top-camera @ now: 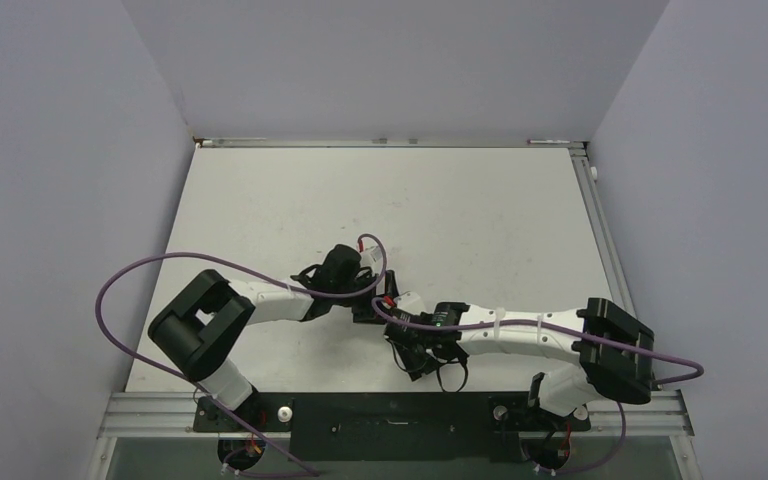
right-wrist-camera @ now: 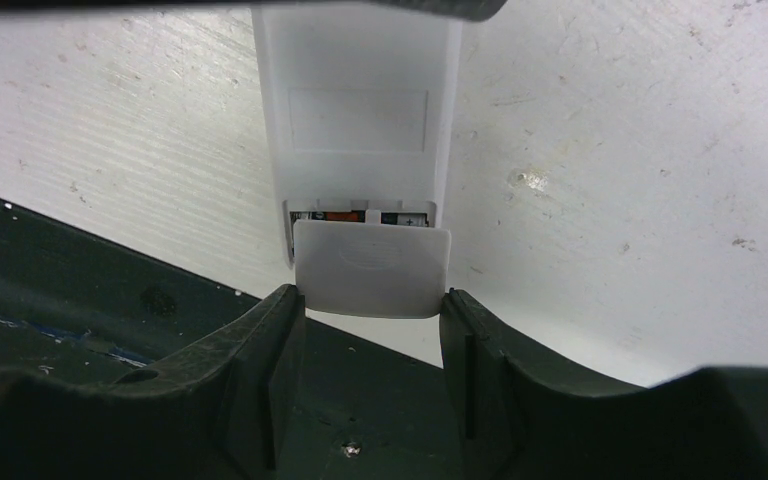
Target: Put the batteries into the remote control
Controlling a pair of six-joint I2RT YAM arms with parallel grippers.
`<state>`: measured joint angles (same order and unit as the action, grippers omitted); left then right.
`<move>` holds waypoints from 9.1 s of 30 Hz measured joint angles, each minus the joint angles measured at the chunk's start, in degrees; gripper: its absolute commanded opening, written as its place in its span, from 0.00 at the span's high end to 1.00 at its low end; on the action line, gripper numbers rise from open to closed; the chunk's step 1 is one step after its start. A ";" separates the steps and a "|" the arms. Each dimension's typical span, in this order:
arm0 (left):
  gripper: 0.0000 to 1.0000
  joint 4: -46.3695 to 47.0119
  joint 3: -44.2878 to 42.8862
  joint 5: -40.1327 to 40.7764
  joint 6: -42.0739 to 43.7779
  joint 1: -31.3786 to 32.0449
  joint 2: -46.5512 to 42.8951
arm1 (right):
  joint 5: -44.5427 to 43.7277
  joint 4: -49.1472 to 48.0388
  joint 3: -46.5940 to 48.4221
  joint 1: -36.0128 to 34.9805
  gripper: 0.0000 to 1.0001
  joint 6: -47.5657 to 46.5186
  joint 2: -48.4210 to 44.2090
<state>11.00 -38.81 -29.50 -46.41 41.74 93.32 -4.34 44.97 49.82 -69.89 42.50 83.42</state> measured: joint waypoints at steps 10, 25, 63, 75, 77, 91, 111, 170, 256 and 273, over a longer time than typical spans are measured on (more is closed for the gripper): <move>0.17 0.39 1.92 0.02 -0.66 0.61 -1.73 | 0.83 0.02 0.63 0.22 0.72 -0.81 0.48; 0.12 -0.83 1.92 0.74 -0.92 0.59 -2.47 | 1.73 1.42 1.40 0.48 0.75 -2.10 0.46; 0.08 -7.39 3.63 5.07 0.63 -3.85 -7.96 | 5.92 1.81 -0.50 2.03 0.75 -4.79 0.48; 0.08 -7.37 4.55 5.07 0.61 -4.72 -8.87 | 5.88 2.38 1.38 2.84 0.75 -6.78 0.57; 0.08 -7.37 4.55 5.07 0.61 -4.74 -8.87 | 5.88 2.56 1.38 3.04 0.75 -7.17 0.66; 0.08 -7.39 5.27 5.09 0.61 -5.46 -9.86 | 5.92 2.86 1.40 3.61 0.75 -9.07 1.90; 0.08 -7.39 5.35 4.98 0.63 -5.49 -9.86 | 6.36 2.62 2.84 4.24 0.75 -10.80 4.57; 0.56 -1.36 2.82 -0.39 0.81 -2.45 -0.83 | 9.55 0.57 3.78 6.93 0.73 -15.06 5.53; 1.00 12.63 25.35 -24.15 -32.87 -2.03 -37.62 | 3.50 -8.39 9.64 -10.82 0.47 -33.07 -10.71; 1.00 30.18 27.30 -24.50 -46.21 -2.03 -40.89 | 0.00 -29.24 -10.16 -13.09 0.20 -41.99 -35.26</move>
<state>41.19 -11.51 -54.00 -92.62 39.70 52.42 -4.34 15.73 39.66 -82.98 0.51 48.16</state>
